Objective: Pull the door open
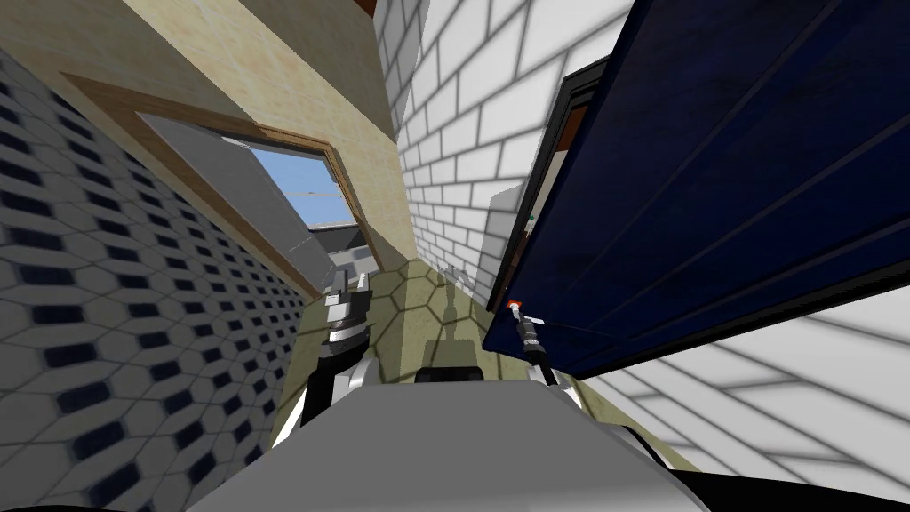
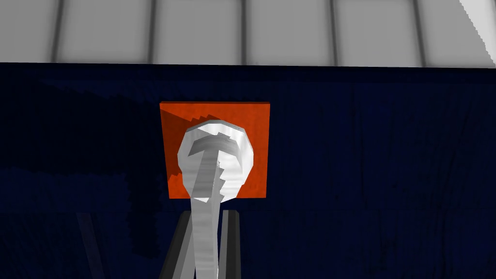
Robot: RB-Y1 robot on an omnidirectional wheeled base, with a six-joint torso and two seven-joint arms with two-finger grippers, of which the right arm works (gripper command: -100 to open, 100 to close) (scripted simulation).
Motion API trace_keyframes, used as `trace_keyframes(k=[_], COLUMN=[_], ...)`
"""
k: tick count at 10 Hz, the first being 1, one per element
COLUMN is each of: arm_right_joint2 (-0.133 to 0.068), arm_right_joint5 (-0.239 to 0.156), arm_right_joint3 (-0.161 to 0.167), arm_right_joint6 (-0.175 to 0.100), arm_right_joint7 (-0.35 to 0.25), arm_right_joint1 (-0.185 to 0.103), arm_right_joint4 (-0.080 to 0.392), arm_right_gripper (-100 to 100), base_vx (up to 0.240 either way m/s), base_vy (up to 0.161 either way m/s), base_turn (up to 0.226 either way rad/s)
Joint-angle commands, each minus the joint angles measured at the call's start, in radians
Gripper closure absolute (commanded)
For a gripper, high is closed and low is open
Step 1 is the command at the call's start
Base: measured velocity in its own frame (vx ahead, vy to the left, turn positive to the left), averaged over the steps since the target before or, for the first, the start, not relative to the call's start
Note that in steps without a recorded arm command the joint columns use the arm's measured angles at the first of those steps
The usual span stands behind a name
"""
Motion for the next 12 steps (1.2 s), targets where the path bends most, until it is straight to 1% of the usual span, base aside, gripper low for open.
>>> trace_keyframes(k=[1, 3, 4, 5, 6, 9, 12], arm_right_joint2=[-0.011, -0.02, -0.015, -0.019, -0.021, -0.036, -0.051], arm_right_joint5=[0.01, 0.021, 0.019, 0.017, 0.015, 0.005, -0.005], arm_right_joint3=[0.015, 0.032, 0.028, 0.044, 0.048, 0.08, 0.112], arm_right_joint6=[-0.017, -0.027, -0.022, -0.028, -0.03, -0.044, -0.06], arm_right_joint7=[-0.02, -0.038, -0.031, -0.037, -0.039, -0.05, -0.062], arm_right_joint1=[0.002, 0.009, 0.006, 0.01, 0.011, 0.016, 0.021], arm_right_joint4=[0.01, 0.006, 0.006, 0.009, 0.009, 0.01, 0.012], arm_right_gripper=[100, 100, 100, 100, 100, 100, 100], base_vx=[-0.229, -0.229, -0.109, -0.145, -0.215, -0.185, -0.206], base_vy=[-0.047, -0.037, -0.015, -0.035, -0.046, -0.056, -0.094], base_turn=[0.09, 0.069, 0.025, 0.104, 0.116, 0.121, 0.151])
